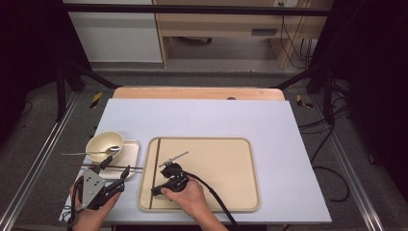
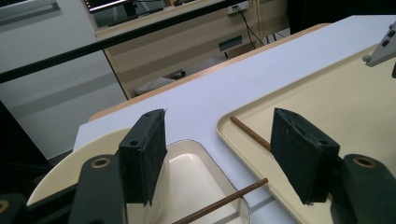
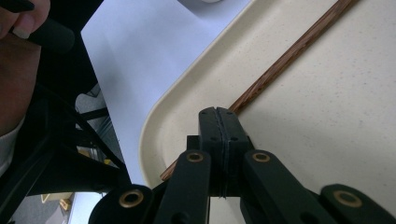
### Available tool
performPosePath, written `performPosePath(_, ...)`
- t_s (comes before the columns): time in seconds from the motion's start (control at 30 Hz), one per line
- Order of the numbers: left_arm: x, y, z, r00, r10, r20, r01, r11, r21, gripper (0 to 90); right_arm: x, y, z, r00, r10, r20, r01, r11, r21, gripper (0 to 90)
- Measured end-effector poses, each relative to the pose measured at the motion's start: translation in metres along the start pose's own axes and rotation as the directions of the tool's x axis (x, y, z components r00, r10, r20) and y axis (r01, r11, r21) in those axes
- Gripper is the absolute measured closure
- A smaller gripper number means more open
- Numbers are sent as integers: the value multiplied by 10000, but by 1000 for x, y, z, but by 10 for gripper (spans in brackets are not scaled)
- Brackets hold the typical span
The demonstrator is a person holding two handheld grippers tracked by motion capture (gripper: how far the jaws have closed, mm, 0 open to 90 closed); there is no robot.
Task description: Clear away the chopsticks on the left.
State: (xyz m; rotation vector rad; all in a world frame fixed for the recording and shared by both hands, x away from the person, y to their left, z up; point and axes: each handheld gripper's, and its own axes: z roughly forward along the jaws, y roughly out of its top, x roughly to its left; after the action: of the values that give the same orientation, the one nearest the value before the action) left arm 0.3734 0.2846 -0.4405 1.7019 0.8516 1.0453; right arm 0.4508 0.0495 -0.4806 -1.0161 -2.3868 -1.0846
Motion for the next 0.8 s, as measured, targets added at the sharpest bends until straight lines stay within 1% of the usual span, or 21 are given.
performPosePath(0.17, 0, 0, 0, 10000, 19, 15, -19, 10000, 18, 358, -2, 0, -5, 10000, -48, 24, 48, 10000, -72, 900)
performPosePath(0.33, 0, 0, 0, 10000, 35, 17, -35, 10000, 24, 358, -3, -1, -9, 10000, 26, 53, -25, 9999, -128, 900)
performPosePath(0.43, 0, 0, 0, 10000, 68, -3, -68, 10000, 29, 358, -6, -1, -19, 9996, -78, 255, 86, 9995, -302, 900)
performPosePath(0.47, 0, 0, 0, 10000, 68, -3, -68, 10000, 29, 358, -6, -1, -19, 9996, -78, 255, 86, 9995, -302, 900)
performPosePath(0.53, 0, -1, 0, 10000, 86, -24, -86, 10000, 28, 358, -8, -2, -27, 9990, -257, 362, 276, 9983, -504, 900)
performPosePath(0.57, 0, -1, 0, 10000, 88, -31, -88, 10000, 10, 358, -10, -2, -37, 9981, -411, 464, 446, 9960, -777, 900)
performPosePath(0.6, 0, -1, 0, 10000, 88, -31, -88, 10000, 10, 358, -10, -2, -37, 9981, -411, 464, 446, 9960, -777, 900)
performPosePath(0.63, 1, -1, 0, 10000, 89, -45, -89, 10000, 28, 358, -13, -4, -48, 9961, -638, 608, 699, 9921, -1038, 900)
performPosePath(0.67, 1, -1, 1, 10000, 86, -47, -86, 10000, 37, 358, -15, -4, -54, 9951, -679, 717, 758, 9905, -1145, 900)
performPosePath(0.7, 1, -1, 1, 10000, 86, -47, -86, 10000, 37, 358, -15, -4, -54, 9951, -679, 717, 758, 9905, -1145, 900)
performPosePath(0.73, 1, -2, 1, 9999, 95, -55, -95, 9999, 44, 358, -17, -5, -60, 9937, -751, 831, 850, 9888, -1224, 900)
performPosePath(0.77, 1, -2, 1, 9999, 83, -77, -83, 9999, 69, 358, -22, -7, -71, 9909, -796, 1088, 945, 9858, -1390, 896)
performPosePath(0.8, 1, -2, 1, 9999, 83, -77, -83, 9999, 69, 358, -22, -7, -71, 9909, -796, 1088, 945, 9858, -1390, 896)
